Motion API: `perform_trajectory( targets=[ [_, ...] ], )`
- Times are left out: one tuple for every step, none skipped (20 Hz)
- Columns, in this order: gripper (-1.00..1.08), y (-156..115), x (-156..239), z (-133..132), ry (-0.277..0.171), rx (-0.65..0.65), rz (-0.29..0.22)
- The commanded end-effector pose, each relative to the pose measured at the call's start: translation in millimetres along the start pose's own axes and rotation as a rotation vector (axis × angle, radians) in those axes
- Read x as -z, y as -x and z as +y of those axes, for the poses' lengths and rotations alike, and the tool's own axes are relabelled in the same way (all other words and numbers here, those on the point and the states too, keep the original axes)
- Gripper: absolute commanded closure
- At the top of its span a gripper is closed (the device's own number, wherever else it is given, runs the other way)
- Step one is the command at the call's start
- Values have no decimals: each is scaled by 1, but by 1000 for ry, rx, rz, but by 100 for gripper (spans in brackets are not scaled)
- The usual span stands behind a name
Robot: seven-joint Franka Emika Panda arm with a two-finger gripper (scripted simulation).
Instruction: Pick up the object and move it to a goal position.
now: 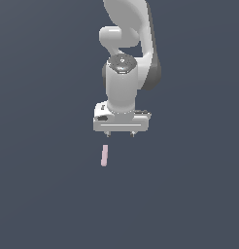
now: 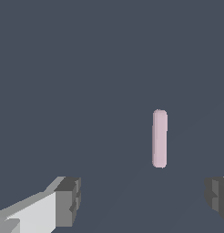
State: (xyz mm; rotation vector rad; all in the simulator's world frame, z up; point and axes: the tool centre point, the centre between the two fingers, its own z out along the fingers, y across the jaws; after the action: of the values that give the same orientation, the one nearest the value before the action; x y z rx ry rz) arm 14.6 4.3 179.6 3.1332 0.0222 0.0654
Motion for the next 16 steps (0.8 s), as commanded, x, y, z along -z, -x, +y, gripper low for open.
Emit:
perform_trajectory(
  targets=[
    [-92,0,0,0,0,0,0],
    [-92,0,1,0,-1,-1,2],
    [-92,-2,3,-1,-2,-2,7],
    [-92,-4,6,-3,-6,-5,15],
    [-92,-7,11,-5,-10,-9,26],
    [-92,-11,17,-8,-15,-13,39],
    [-92,-13,22,-11,-19,-16,50],
    [-92,-15,25,-13,-22,-19,58],
    [-92,-16,28,-14,-24,-20,63],
    [-92,-17,29,-14,-24,-20,64],
    [-92,-16,29,-14,-24,-20,64],
    [-92,-16,28,-14,-24,-20,62],
    [-92,-16,26,-13,-23,-19,60],
    [-92,-16,24,-12,-23,-20,59],
    [-92,-16,22,-10,-22,-20,57],
    [-92,-16,19,-8,-22,-20,55]
  ],
)
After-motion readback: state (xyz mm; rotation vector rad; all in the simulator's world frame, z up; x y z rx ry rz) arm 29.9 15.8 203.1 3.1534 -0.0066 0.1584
